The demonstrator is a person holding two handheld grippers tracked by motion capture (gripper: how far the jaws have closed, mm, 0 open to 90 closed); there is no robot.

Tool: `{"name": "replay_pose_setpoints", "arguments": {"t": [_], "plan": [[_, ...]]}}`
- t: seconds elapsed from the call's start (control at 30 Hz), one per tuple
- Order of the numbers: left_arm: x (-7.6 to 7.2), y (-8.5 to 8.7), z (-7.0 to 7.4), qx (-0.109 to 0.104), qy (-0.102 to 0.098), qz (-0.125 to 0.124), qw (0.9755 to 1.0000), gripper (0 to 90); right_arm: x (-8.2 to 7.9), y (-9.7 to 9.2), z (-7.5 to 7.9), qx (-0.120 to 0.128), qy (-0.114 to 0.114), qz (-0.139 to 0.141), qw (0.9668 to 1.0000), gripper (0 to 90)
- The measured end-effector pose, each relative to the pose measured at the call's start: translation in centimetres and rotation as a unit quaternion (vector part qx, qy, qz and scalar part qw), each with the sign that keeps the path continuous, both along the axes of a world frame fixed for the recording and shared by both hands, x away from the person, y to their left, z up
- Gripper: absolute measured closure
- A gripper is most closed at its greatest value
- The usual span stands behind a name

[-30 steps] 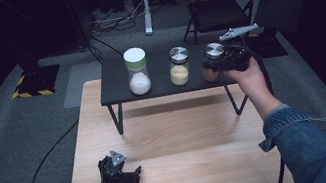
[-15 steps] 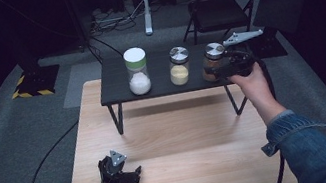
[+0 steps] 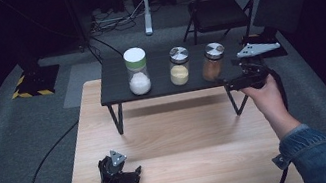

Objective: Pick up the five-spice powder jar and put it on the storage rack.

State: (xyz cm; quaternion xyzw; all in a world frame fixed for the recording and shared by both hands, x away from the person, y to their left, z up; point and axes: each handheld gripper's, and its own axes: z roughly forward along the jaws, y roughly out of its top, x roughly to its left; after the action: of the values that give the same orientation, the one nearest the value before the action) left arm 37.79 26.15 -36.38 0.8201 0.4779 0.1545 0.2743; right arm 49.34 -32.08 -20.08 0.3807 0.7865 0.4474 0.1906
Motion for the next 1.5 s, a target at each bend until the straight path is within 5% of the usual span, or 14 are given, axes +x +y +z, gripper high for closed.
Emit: {"name": "replay_pose_setpoints", "arguments": {"t": [0.47, 0.9, 1.5], "plan": [[0.0, 0.0, 0.0, 0.001, -0.001, 0.002, 1.0000, 0.3, -3.5, -2.4, -1.4, 0.018, -0.016, -0.012, 0.9996, 0.0], [0.0, 0.0, 0.0, 0.000, -0.001, 0.002, 1.0000, 0.3, -5.7, -4.1, -2.4, 0.015, -0.004, -0.015, 0.9998, 0.0], [0.0, -0.1, 0.0, 0.001, -0.001, 0.000, 1.0000, 0.2, -8.5, -4.4, -7.4, 0.013, 0.012, 0.007, 0.9998, 0.0]]}}
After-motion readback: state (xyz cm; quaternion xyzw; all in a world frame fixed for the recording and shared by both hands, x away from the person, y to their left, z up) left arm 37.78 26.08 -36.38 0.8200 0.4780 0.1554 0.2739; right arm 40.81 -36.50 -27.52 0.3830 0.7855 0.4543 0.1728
